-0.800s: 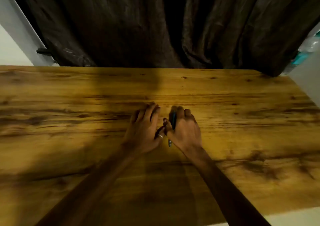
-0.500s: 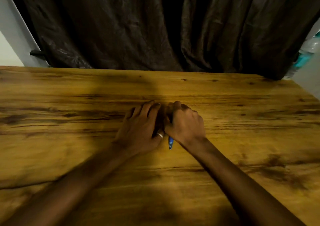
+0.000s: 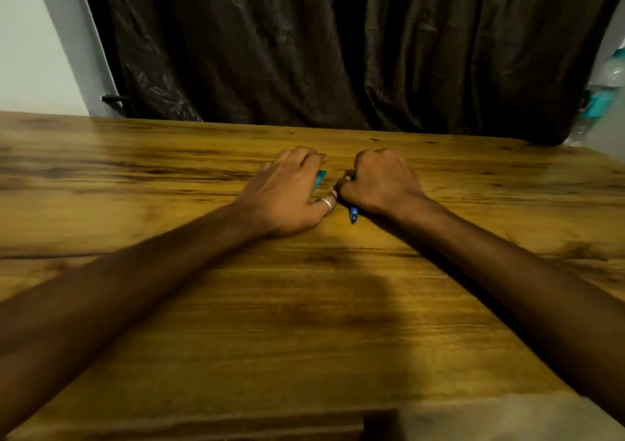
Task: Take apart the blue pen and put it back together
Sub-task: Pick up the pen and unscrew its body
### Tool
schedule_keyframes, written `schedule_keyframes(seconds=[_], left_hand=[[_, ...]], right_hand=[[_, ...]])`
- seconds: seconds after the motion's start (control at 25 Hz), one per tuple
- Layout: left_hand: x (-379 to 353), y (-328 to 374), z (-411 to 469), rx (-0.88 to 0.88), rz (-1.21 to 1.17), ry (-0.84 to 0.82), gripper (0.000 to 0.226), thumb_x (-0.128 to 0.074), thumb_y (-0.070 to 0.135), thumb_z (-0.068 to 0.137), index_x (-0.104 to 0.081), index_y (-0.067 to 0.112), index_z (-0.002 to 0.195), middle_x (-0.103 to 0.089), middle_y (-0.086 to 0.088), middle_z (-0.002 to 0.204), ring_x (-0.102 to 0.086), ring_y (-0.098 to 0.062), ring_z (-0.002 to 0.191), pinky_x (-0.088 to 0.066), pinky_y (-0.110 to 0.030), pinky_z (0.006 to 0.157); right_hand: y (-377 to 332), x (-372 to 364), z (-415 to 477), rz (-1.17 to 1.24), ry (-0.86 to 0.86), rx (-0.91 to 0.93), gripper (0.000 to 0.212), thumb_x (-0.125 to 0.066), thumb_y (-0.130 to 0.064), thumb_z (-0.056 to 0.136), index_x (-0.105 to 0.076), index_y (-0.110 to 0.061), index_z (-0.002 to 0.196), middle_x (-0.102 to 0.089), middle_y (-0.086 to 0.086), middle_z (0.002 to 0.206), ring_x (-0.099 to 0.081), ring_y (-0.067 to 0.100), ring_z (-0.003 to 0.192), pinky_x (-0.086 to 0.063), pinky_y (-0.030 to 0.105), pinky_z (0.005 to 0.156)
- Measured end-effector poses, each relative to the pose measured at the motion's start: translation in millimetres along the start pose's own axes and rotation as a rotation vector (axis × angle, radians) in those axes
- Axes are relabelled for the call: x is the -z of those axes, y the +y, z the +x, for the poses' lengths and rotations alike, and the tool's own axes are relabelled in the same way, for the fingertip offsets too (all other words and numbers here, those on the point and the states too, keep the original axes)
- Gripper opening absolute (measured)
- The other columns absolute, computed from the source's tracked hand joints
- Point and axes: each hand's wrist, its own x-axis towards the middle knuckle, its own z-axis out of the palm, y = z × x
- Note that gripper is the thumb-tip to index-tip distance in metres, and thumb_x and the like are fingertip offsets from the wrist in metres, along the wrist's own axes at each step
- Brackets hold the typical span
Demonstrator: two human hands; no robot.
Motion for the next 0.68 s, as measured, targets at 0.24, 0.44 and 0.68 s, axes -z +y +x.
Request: schedule_keyframes(seconds=[0.24,0.44,0.68], left_hand=[[2.6,3.2,-7.4,-0.055,-0.036,0.151,0.053,-0.053,0.045,0.093,-0.051,0.018,0.139,-0.058,-0.002,0.135,-0.051,-0.022,0.125,-0.044,-0.038,0.098],[2.1,-0.8,-2.6,-0.044,-0.351,0.325,0.030,-0.062,0.031,0.089,-0.069,0.019,0.116,-0.069,0.005,0.101,-0.062,-0.010,0.089,-0.052,-0.028,0.077],[3.5,17.4,-0.8,0.196,-1.045,0.085,0.017,-0.066,0.028,0.094,-0.072,0.014,0.102,-0.078,-0.007,0.090,-0.070,-0.010,0.072,-0.056,-0.023,0.058]], right_hand=[[-2.2,3.3,-4.3,0.024,0.026,0.015,0.033,-0.071,-0.039,0.074,-0.052,-0.016,0.060,-0.059,0.005,0.069,-0.060,0.025,0.075,-0.040,0.030,0.056],[1.6,-3.0,8.4,0.555,0.114,-0.066,0.021,-0.069,-0.035,0.070,-0.067,-0.014,0.071,-0.069,0.004,0.065,-0.071,0.022,0.068,-0.058,0.039,0.055],[-6.2,-3.5,0.8,1.331,0.043,-0.139,0.021,-0.056,-0.006,0.082,-0.056,-0.013,0.062,-0.052,0.001,0.051,-0.052,0.014,0.047,-0.044,0.030,0.048]])
